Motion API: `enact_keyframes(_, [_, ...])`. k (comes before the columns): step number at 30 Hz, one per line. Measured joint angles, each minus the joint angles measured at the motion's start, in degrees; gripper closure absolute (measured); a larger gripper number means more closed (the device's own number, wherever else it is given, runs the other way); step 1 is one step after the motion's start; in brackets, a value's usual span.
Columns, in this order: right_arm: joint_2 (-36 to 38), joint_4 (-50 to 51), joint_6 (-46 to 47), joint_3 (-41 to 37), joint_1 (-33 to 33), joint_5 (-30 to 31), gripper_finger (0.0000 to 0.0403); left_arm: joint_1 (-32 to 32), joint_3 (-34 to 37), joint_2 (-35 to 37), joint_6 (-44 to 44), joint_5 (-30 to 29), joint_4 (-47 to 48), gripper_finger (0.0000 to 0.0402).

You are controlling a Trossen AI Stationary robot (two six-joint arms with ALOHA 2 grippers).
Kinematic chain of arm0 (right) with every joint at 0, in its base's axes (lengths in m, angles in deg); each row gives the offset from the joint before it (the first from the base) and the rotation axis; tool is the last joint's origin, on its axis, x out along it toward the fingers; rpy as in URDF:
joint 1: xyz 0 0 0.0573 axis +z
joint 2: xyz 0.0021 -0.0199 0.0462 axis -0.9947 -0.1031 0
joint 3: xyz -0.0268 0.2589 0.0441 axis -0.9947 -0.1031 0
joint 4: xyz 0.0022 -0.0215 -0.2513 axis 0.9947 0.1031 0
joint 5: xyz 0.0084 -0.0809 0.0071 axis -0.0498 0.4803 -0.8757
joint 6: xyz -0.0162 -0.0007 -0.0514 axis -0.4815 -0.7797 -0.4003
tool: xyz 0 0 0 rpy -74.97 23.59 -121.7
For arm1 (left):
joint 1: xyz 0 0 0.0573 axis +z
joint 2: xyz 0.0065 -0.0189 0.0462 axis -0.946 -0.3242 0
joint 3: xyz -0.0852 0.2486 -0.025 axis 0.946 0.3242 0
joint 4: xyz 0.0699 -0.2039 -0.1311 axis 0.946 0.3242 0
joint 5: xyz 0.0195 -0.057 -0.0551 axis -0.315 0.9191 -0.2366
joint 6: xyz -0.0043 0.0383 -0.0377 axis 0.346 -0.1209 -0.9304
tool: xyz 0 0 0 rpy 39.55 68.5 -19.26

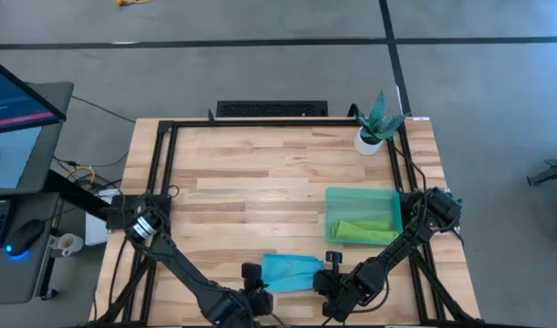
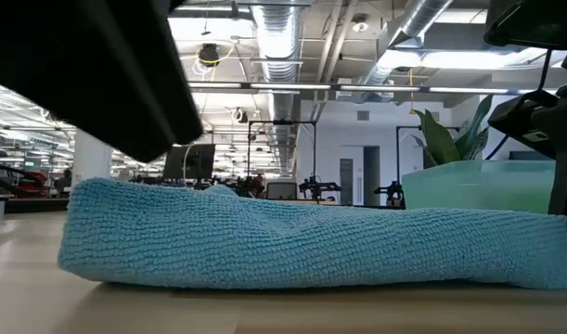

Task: Roll microfiber towels into tight, uniform cylinder then place into a basket
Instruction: Roll the blue towel

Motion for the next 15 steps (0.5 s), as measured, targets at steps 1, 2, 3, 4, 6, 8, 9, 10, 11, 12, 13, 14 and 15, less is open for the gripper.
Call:
enact_keyframes(1, [0.00, 0.00, 0.00, 0.00, 0.00, 0.02, 0.0371, 0.18, 0.33, -0.05, -0.74, 0.06, 0.41, 0.0256])
enact_keyframes(2, [-0.01, 0.00, 0.00, 0.00, 0.00, 0.00, 0.0372, 0.35, 0.69, -0.07, -1.42, 0.14, 0.15, 0.0248])
enact_keyframes(3, [0.00, 0.00, 0.00, 0.00, 0.00, 0.00, 0.0373, 0.62, 1.13, -0.03, -1.97, 0.50, -0.67, 0.0242])
enact_keyframes(4, [0.00, 0.00, 0.01, 0.00, 0.00, 0.01, 0.0374, 0.89, 1.83, 0.04, -2.09, 1.37, -2.13, 0.0238])
enact_keyframes(6, [0.00, -0.03, 0.00, 0.00, 0.00, 0.01, 0.0377, 1.27, 3.44, 0.04, -1.39, 3.61, -4.55, 0.0234])
enact_keyframes(8, [0.00, -0.03, 0.01, 0.00, 0.00, 0.00, 0.0378, 1.74, 5.58, 0.04, 0.39, 6.26, -7.95, 0.0233])
enact_keyframes(9, [0.00, -0.04, 0.01, 0.00, 0.00, 0.01, 0.0378, 1.95, 6.95, 0.04, 0.85, 7.33, -10.11, 0.0233])
enact_keyframes(10, [0.00, -0.04, 0.02, 0.00, 0.00, 0.02, 0.0377, 2.20, 8.36, 0.04, 0.92, 8.18, -11.91, 0.0233])
enact_keyframes(11, [-0.02, -0.42, 0.02, 0.00, 0.00, 0.00, 0.0376, 2.36, 9.42, 0.02, 0.85, 8.33, -12.70, 0.0234])
enact_keyframes(12, [-0.04, -0.65, 0.02, 0.00, 0.00, -0.07, 0.0374, 2.46, 9.88, 0.01, 0.58, 8.23, -13.10, 0.0235])
enact_keyframes(13, [-0.04, -0.68, 0.01, 0.00, 0.00, -0.15, 0.0373, 2.56, 10.44, 0.18, 0.03, 7.76, -13.44, 0.0236])
enact_keyframes(14, [-0.04, -0.71, 0.01, 0.00, 0.00, -0.15, 0.0373, 2.77, 11.15, 0.22, -0.67, 7.30, -13.43, 0.0237])
enact_keyframes(15, [-0.04, -0.76, 0.00, -0.01, 0.00, -0.13, 0.0373, 2.95, 11.77, 0.38, -1.18, 7.21, -13.66, 0.0238])
